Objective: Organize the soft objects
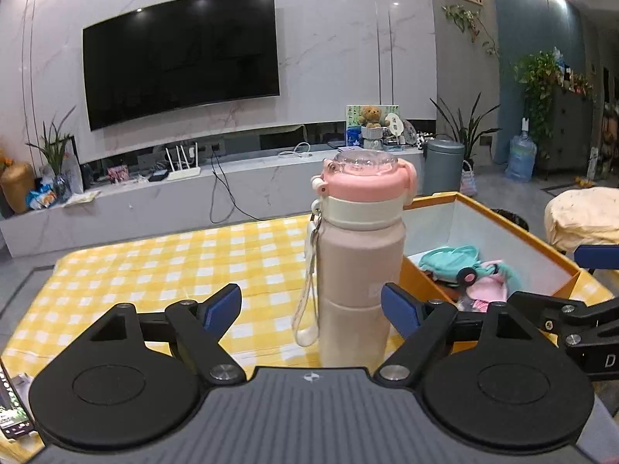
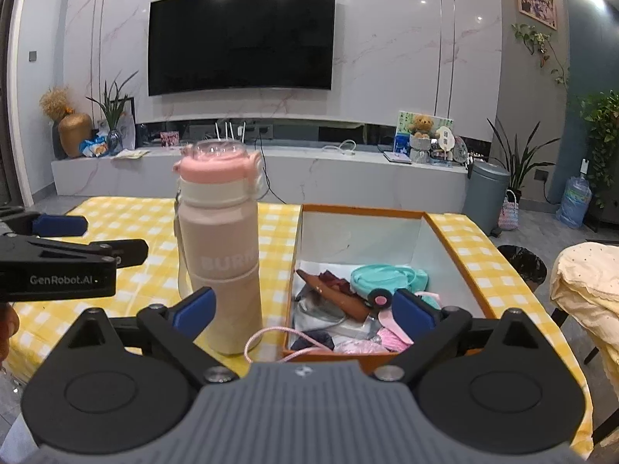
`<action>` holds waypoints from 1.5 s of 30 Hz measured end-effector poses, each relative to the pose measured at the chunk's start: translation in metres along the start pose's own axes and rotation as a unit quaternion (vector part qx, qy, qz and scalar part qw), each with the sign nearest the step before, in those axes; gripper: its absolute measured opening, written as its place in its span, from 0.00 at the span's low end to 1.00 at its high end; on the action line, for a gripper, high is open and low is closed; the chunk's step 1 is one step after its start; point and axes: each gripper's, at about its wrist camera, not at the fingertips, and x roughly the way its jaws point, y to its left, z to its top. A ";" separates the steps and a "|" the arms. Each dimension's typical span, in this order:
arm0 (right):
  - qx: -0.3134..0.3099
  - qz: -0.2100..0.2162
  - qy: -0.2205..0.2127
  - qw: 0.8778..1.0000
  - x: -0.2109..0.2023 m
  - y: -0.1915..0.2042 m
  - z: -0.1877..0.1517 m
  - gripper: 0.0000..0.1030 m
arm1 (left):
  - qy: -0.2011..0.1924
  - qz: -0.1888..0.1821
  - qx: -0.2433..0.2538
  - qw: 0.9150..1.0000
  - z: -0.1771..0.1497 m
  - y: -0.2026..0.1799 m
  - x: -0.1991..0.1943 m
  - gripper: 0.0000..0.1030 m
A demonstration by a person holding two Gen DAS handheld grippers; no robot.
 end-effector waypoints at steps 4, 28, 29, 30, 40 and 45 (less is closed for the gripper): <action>0.011 -0.008 0.018 1.000 0.008 0.001 0.000 0.93 | 0.020 0.005 -0.027 0.999 -0.008 0.006 0.004 0.94; 0.003 0.011 0.054 0.998 0.027 0.010 -0.008 0.94 | 0.058 0.037 -0.037 0.997 -0.023 0.004 0.003 0.94; 0.002 0.011 0.054 0.998 0.027 0.010 -0.008 0.94 | 0.057 0.037 -0.037 0.997 -0.023 0.004 0.002 0.94; 0.001 0.012 0.053 0.999 0.027 0.011 -0.008 0.94 | 0.057 0.037 -0.037 0.997 -0.023 0.004 0.003 0.94; -0.003 0.011 0.051 0.999 0.027 0.012 -0.008 0.94 | 0.059 0.037 -0.037 0.997 -0.022 0.004 0.002 0.94; -0.005 0.012 0.052 0.999 0.028 0.013 -0.009 0.94 | 0.063 0.038 -0.039 0.997 -0.023 0.005 0.002 0.94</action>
